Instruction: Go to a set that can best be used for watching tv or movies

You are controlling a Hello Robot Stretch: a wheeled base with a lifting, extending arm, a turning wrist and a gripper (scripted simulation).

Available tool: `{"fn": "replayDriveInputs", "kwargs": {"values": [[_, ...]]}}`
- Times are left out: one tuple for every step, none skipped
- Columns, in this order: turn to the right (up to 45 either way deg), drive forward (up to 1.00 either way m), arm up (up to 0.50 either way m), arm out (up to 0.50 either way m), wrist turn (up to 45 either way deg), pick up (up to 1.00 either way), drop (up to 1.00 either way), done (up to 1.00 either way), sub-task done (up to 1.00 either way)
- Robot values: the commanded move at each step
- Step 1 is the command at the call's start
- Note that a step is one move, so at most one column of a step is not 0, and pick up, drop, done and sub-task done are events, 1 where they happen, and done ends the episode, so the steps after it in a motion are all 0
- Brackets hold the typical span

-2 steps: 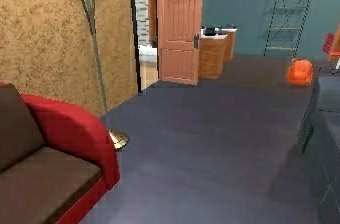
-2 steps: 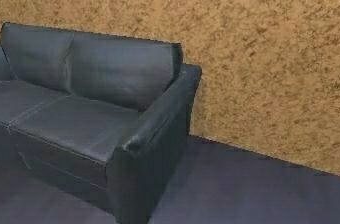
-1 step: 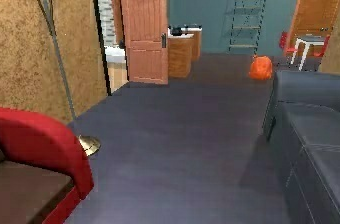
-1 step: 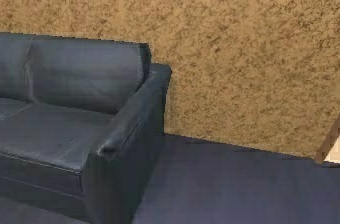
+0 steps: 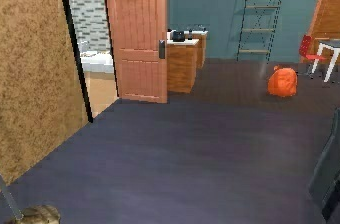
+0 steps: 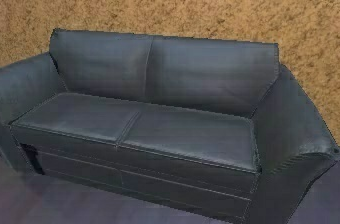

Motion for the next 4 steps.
{"fn": "replayDriveInputs", "kwargs": {"values": [[9.0, 0.00, 0.00, 0.00, 0.0, 0.00, 0.00, 0.00, 0.00], [0.0, 0.35, 0.00, 0.00, 0.0, 0.00, 0.00, 0.00, 0.00], [-21.0, 0.00, 0.00, 0.00, 0.0, 0.00, 0.00, 0.00, 0.00], [0.0, 1.00, 0.00, 0.00, 0.0, 0.00, 0.00, 0.00, 0.00]]}}
